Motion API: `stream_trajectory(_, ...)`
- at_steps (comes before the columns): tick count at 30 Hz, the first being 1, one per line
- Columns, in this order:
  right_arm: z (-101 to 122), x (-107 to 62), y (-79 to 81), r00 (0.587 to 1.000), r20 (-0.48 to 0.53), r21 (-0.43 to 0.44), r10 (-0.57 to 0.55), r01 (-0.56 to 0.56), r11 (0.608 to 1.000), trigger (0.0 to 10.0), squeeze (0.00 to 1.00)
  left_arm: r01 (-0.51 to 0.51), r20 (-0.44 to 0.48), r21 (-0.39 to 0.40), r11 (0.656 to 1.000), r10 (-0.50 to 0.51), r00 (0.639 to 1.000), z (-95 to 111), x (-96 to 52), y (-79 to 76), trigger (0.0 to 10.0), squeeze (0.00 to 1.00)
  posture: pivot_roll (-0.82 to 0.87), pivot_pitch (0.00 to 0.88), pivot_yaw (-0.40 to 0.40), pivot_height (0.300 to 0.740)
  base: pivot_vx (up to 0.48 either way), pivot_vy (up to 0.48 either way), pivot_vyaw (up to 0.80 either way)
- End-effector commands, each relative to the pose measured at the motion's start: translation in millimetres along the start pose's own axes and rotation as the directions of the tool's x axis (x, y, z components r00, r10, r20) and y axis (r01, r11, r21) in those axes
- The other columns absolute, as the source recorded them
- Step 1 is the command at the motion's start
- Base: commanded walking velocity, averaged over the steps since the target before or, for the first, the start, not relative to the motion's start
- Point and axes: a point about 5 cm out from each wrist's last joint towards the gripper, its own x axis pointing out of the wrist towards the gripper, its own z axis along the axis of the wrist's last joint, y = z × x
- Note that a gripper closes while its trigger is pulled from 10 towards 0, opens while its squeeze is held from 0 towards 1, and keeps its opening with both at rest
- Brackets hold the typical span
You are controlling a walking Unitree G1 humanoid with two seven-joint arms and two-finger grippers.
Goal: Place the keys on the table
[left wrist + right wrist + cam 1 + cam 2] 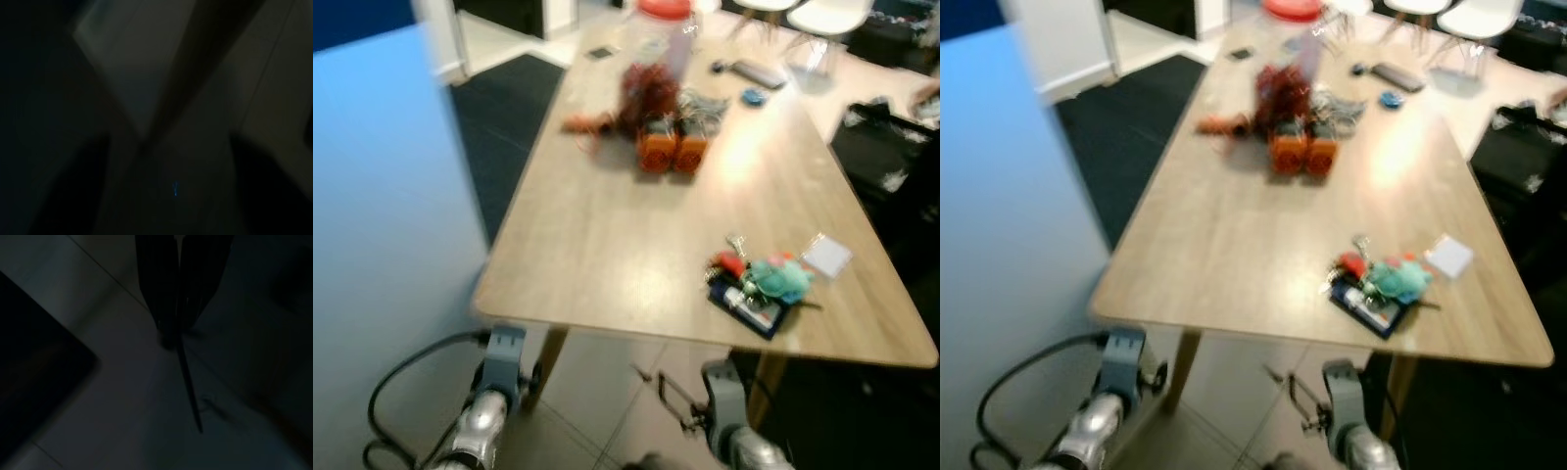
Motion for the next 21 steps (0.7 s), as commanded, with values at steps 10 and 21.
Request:
stream_trajectory(10,9.5,3.4,5.5,0.999,0.029,-0.009,0.019,-0.018,1.000,10.0,0.00,0.002,0.032,0.017,1.000,-0.002,0.999,4.1,-0.2,3.1,10.0,0.00,0.08,0.018,-0.080,0.740,0.000,0.000,0.00)
stream_trajectory(21,2.2,1.5,3.2,1.000,-0.002,-0.006,0.011,-0.011,1.000,10.0,0.00,0.016,-0.005,0.069,0.997,-0.015,1.000,-6.5,-4.2,3.7,10.0,0.00,0.07,0.027,-0.082,0.740,0.000,0.000,0.00)
